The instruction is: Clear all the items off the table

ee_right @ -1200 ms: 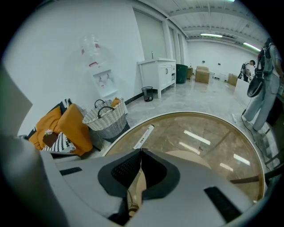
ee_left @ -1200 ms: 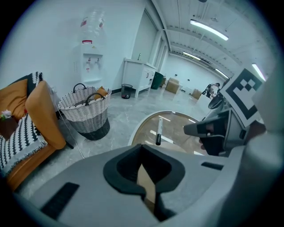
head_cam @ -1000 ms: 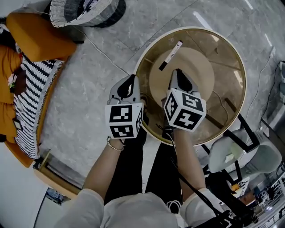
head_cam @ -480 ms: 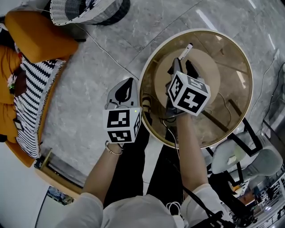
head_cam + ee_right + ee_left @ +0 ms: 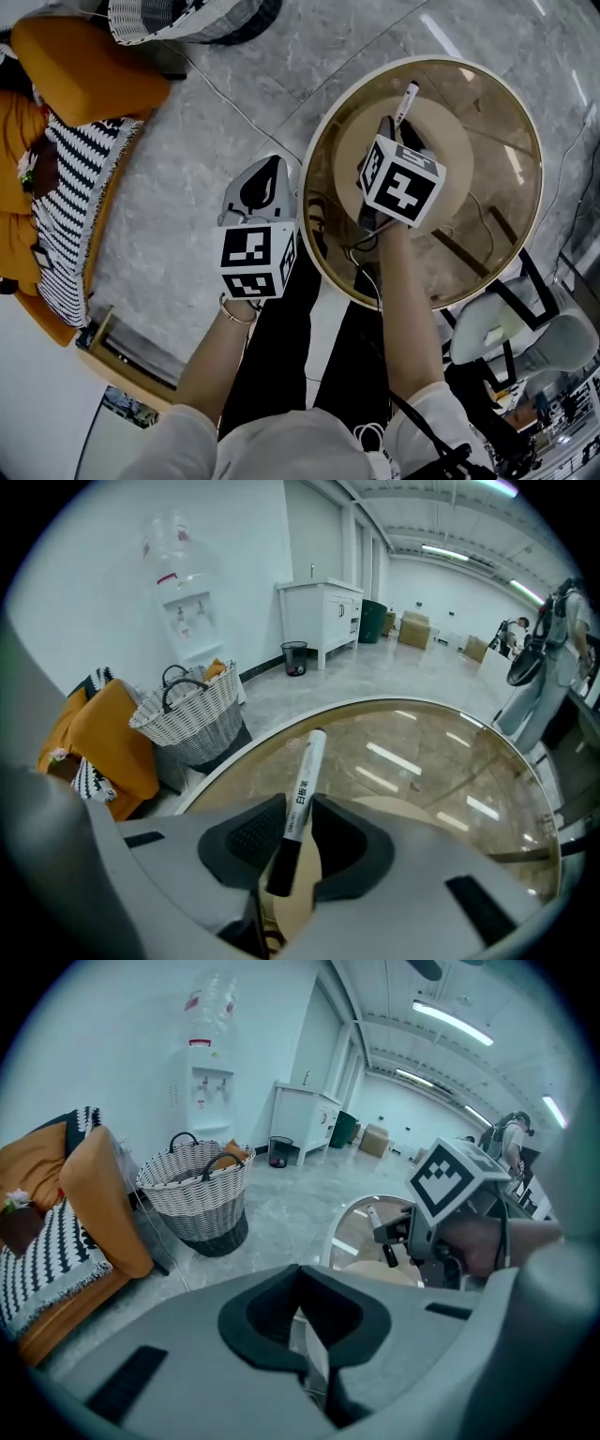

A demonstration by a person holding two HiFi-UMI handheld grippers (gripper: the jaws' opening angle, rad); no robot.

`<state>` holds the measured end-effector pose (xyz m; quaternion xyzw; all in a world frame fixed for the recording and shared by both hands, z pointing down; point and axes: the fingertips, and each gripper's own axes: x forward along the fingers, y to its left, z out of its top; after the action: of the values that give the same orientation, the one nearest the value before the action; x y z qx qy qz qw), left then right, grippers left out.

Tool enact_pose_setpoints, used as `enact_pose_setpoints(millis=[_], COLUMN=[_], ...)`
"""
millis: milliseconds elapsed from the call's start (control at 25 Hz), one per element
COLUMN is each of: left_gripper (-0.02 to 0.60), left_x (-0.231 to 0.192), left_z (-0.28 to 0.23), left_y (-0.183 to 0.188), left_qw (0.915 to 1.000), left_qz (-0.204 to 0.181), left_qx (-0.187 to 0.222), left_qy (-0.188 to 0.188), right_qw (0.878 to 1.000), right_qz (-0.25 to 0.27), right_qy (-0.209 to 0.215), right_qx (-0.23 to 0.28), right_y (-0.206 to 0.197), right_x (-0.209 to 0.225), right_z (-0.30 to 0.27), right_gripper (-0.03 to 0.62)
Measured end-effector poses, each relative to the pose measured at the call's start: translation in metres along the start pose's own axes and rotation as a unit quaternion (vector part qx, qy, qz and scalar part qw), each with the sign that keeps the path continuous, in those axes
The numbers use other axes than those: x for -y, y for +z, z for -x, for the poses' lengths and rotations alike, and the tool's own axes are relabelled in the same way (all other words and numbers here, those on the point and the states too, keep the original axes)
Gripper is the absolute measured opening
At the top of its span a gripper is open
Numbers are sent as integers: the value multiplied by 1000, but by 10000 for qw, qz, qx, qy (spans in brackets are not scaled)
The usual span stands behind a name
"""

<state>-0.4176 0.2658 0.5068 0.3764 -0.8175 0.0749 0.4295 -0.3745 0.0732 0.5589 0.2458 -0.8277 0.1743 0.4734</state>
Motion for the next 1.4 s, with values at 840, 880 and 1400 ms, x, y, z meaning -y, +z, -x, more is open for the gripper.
enact_pose_setpoints(millis=[840, 880, 1400], left_gripper=[8, 8, 8], left_x=[167, 182, 399], left_z=[11, 12, 37], left_y=[-29, -33, -98], left_qw=[9913, 9896, 9473], left_qz=[-955, -1045, -2217], left_qx=[-124, -144, -544], left_qy=[-893, -980, -2246], right_qw=[9942, 9929, 9523], right_qz=[-1019, -1113, -2756], right_qy=[-337, -410, -1290], right_qx=[71, 89, 227], right_y=[-101, -110, -244], right_x=[163, 175, 332], right_z=[117, 127, 249], right_gripper=[80, 80, 80])
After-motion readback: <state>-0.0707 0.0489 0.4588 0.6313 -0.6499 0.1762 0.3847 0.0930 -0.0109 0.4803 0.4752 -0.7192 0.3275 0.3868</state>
